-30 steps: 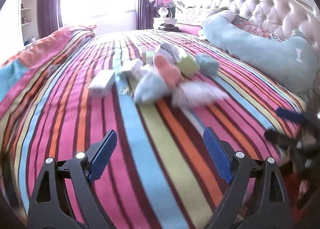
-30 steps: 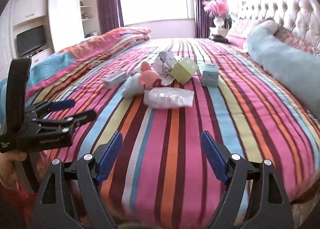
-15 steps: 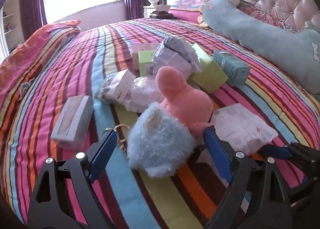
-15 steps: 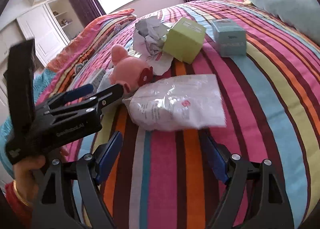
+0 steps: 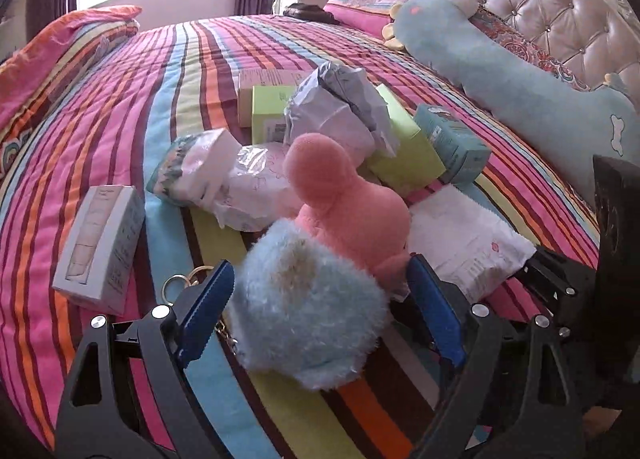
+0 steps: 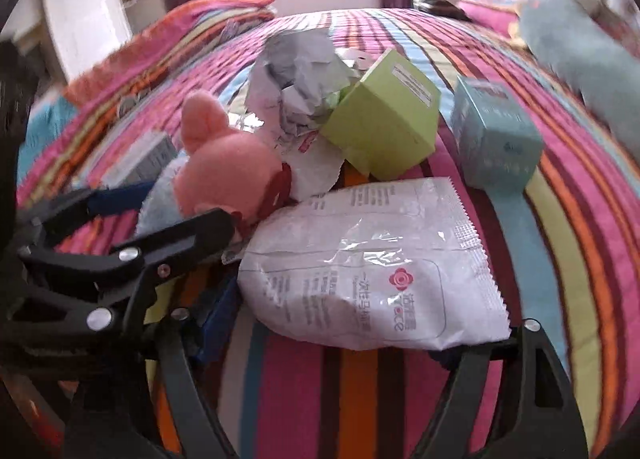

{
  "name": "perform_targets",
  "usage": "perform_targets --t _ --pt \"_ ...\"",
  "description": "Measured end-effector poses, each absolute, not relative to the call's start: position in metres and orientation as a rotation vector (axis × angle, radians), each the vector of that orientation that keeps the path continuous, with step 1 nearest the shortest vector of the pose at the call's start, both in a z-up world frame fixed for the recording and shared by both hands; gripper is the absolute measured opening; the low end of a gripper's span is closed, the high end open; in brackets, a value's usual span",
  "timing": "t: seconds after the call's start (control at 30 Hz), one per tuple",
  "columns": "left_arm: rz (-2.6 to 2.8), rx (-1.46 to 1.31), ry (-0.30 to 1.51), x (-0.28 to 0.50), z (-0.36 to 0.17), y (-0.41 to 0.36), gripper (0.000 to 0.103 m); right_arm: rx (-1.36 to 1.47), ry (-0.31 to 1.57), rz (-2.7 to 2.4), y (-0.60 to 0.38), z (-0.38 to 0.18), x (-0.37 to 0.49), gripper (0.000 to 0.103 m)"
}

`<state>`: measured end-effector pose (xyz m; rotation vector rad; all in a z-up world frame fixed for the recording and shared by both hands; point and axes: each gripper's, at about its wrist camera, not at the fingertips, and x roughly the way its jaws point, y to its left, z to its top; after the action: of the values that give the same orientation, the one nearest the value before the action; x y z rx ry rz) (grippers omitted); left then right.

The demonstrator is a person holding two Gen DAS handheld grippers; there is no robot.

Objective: Collect trash
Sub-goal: 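Grasp the pink-blue plush with the left gripper while the right grasps the white wrapper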

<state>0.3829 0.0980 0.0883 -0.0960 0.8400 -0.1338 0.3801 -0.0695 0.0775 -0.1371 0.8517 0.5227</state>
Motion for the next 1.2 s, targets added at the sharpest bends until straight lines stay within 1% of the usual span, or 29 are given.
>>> perform_targets --t 0.03,0.1,0.2,0.3,0.5,0.53,0.57,0.6,0.73,0.87,1.07,1.2 --pt "-0.136 -0.099 0.848 0.384 0.087 0.097 0.086 -0.16 0.842 0.523 -0.071 0.078 0.379 0.057" --pt "-0.132 -0.094 0.86 0.386 0.085 0.095 0.086 -0.223 0.811 0.493 -0.078 0.082 0.377 0.054" --pt "-0.13 -0.092 0.849 0.384 0.082 0.094 0.086 -0.248 0.78 0.418 -0.104 0.084 0.382 0.054" --pt "-0.106 -0.075 0.844 0.383 0.08 0.09 0.086 -0.164 0.816 0.417 -0.131 0.081 0.393 0.053" --pt "-0.058 0.157 0.895 0.39 0.066 0.065 0.086 -0.111 0.828 0.431 -0.148 0.078 0.395 0.054" --pt "-0.032 0.19 0.9 0.392 0.062 0.064 0.078 -0.116 0.826 0.429 -0.145 0.078 0.395 0.054" --pt "-0.006 0.222 0.896 0.393 0.059 0.062 0.074 -0.119 0.822 0.428 -0.144 0.079 0.394 0.054" --pt "0.013 0.226 0.874 0.392 0.06 0.063 0.056 -0.122 0.82 0.426 -0.143 0.079 0.394 0.053" --pt "0.022 0.107 0.851 0.386 0.071 0.079 0.052 -0.116 0.82 0.431 -0.143 0.081 0.397 0.054" --pt "-0.031 0.07 0.833 0.364 0.081 0.083 0.052 -0.126 0.808 0.436 -0.143 0.084 0.389 0.054" --pt "-0.099 -0.015 0.769 0.304 0.099 0.088 0.052 -0.112 0.766 0.481 -0.152 0.096 0.351 0.053" --pt "-0.15 -0.039 0.712 0.239 0.117 0.079 0.052 -0.095 0.709 0.536 -0.17 0.116 0.306 0.053"
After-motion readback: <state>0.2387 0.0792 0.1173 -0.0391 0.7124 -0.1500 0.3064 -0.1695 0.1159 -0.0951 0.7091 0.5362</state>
